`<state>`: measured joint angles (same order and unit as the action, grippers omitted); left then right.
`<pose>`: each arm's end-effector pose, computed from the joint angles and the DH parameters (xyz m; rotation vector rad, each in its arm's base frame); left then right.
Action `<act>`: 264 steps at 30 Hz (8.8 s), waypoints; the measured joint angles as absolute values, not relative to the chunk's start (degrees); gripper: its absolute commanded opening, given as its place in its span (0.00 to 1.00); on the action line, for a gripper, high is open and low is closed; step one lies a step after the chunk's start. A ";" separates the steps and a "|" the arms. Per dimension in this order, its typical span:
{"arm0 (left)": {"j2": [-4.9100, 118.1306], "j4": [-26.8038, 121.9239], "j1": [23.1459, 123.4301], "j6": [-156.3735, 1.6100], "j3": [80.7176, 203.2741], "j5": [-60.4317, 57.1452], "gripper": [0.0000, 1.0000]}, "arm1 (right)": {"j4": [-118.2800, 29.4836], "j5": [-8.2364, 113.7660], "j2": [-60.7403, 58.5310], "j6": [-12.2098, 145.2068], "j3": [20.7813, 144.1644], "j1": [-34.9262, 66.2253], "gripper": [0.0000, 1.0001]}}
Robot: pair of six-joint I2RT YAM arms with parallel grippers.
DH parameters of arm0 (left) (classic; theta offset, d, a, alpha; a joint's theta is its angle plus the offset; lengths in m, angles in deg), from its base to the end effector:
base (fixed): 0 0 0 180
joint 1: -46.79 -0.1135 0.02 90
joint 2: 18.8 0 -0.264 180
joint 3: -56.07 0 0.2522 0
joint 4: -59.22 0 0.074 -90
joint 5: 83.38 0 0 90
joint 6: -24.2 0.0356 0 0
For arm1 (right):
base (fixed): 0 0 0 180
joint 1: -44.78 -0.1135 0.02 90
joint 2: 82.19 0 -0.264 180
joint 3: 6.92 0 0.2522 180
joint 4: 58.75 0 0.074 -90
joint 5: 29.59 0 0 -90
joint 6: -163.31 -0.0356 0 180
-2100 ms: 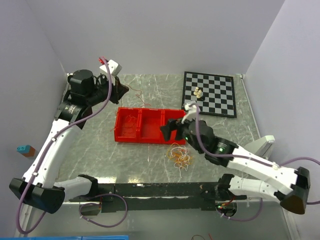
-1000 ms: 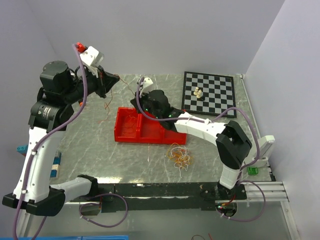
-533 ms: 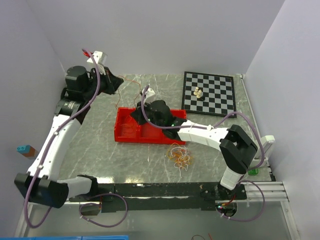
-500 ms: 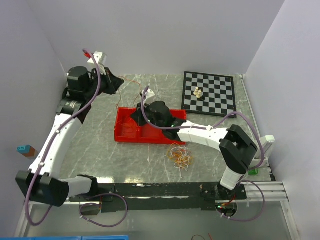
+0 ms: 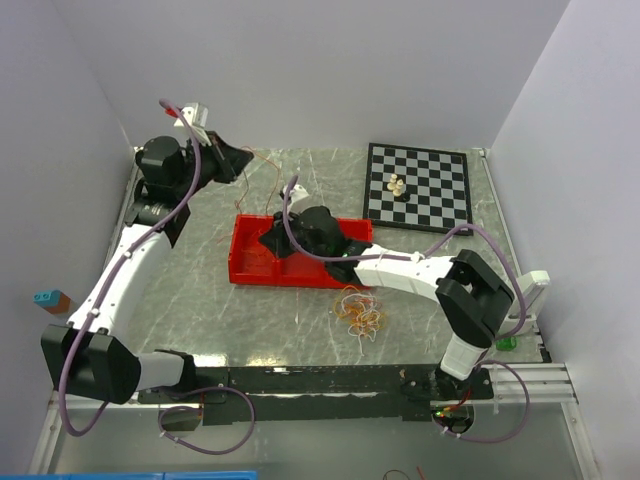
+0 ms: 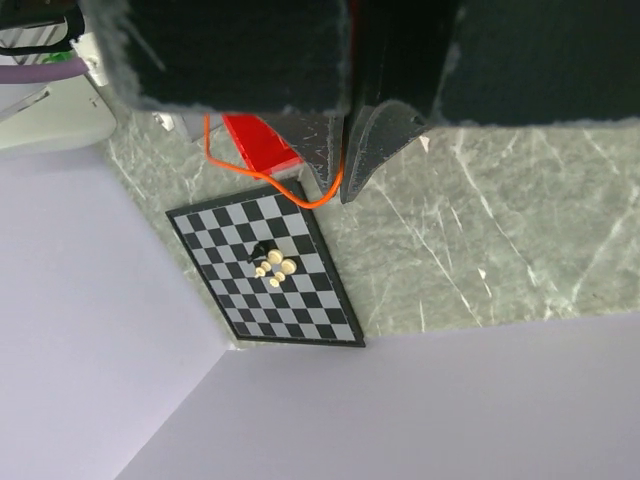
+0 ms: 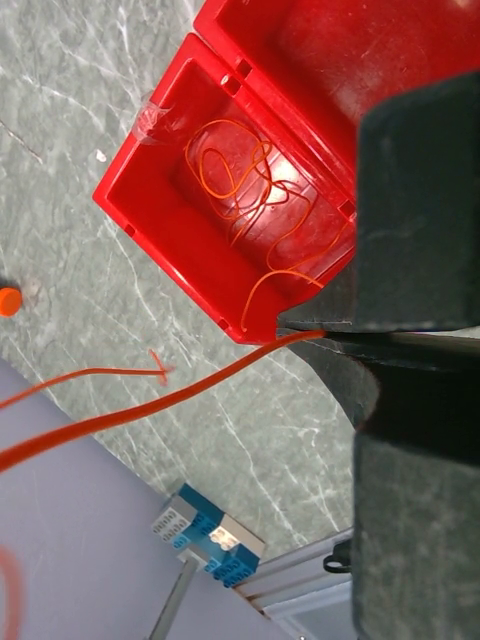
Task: Untangle the cables
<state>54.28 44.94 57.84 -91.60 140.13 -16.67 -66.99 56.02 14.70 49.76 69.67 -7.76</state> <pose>0.2891 -0.0708 0.4080 0.1070 1.6845 -0.8183 0.2383 0.3154 0.2652 -0.5321 1.8231 1.0036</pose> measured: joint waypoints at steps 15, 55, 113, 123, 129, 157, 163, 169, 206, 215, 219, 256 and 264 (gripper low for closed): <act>58.83 49.75 56.20 -98.53 132.76 -19.42 0.01 | -64.63 62.32 19.70 51.73 74.08 -9.92 0.00; 60.42 50.82 56.85 -109.09 135.61 -24.04 0.01 | -66.27 74.10 25.73 56.93 79.55 -10.75 0.45; 61.80 48.11 69.53 -81.16 118.75 5.40 0.01 | -45.11 80.26 6.74 39.73 67.68 -9.90 0.47; 70.89 43.57 71.10 -78.95 122.71 10.80 0.01 | -42.36 80.50 5.93 39.01 69.23 -4.17 0.50; 74.43 43.13 71.26 -78.77 124.68 13.30 0.01 | -42.34 79.78 7.33 39.05 71.07 -4.19 0.50; 66.98 36.05 63.63 -75.85 132.02 -8.34 0.94 | -45.42 71.41 15.70 36.47 73.71 -2.84 0.53; 66.33 33.07 58.45 -77.16 134.03 -15.42 0.93 | -46.29 71.06 15.70 36.50 73.34 -2.84 0.55; 66.81 30.45 49.01 -76.20 139.91 -23.23 0.78 | -46.53 70.86 15.42 36.50 72.60 -2.84 0.55; 70.28 20.68 36.96 -65.38 140.57 -35.64 0.51 | -38.71 59.28 34.63 55.14 90.47 -20.56 0.62; 70.30 20.64 36.44 -65.40 140.57 -35.80 0.51 | -35.91 60.81 37.32 53.70 95.37 -20.15 0.48; 70.30 20.64 36.33 -65.40 140.57 -35.86 0.51 | -35.47 62.36 38.19 52.80 96.27 -19.87 0.35; 70.37 20.64 35.13 -65.35 140.44 -37.28 0.47 | -41.97 60.74 33.36 49.98 89.27 -13.94 0.51; 71.18 20.46 35.06 -65.09 140.35 -37.30 0.47 | -42.14 58.60 33.84 50.09 90.28 -13.96 0.47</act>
